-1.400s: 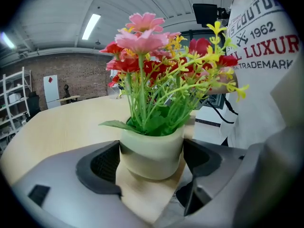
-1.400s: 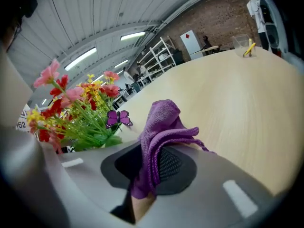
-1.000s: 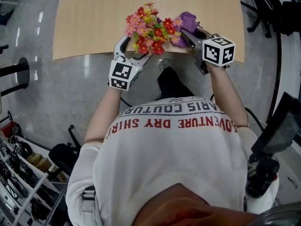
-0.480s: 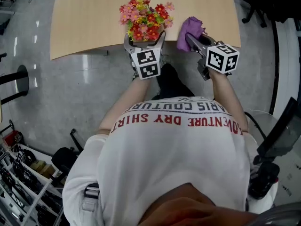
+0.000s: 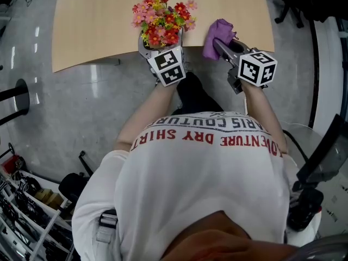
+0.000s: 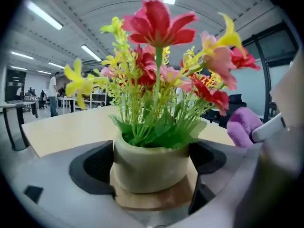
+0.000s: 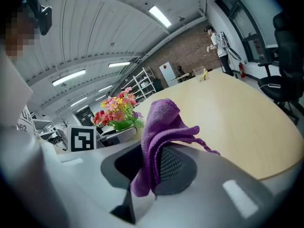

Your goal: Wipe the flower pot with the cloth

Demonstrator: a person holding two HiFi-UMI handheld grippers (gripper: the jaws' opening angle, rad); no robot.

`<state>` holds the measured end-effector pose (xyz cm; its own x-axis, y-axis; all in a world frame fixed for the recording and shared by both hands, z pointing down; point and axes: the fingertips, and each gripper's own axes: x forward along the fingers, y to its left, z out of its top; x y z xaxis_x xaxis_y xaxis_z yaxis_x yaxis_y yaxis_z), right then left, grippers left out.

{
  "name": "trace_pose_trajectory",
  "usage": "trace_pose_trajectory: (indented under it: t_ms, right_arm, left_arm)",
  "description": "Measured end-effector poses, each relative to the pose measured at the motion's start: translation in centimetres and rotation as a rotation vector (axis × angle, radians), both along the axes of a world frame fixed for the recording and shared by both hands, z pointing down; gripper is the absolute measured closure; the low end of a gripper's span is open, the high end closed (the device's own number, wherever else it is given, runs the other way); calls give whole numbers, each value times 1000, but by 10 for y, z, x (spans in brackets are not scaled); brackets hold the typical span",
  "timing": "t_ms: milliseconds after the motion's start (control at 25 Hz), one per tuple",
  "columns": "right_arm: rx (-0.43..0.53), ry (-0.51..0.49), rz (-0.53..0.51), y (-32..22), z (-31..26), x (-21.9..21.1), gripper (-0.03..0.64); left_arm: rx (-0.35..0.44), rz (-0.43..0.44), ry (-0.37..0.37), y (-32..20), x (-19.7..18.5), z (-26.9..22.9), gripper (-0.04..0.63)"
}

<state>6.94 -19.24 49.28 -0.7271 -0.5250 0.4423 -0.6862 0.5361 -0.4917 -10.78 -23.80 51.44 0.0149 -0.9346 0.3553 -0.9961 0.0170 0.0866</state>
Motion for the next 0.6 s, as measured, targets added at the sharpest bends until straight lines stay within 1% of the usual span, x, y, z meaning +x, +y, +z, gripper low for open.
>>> trace_pose_trajectory:
  t_ms: [160, 320, 440, 600]
  right_arm:
    - [4, -3, -14, -3, -3, -6, 572]
    - [11, -12, -30, -8, -9, -15, 572]
    - [14, -25, -58, -18, -10, -22, 572]
    - [20, -48, -108, -48, -7, -28, 572]
  left_arm:
    - [6, 21, -3, 2, -2, -2, 87]
    - [14, 78, -4, 5, -6, -6, 87]
    - [14, 155, -1, 3, -5, -6, 89]
    - [18, 307, 11, -9, 9, -6, 89]
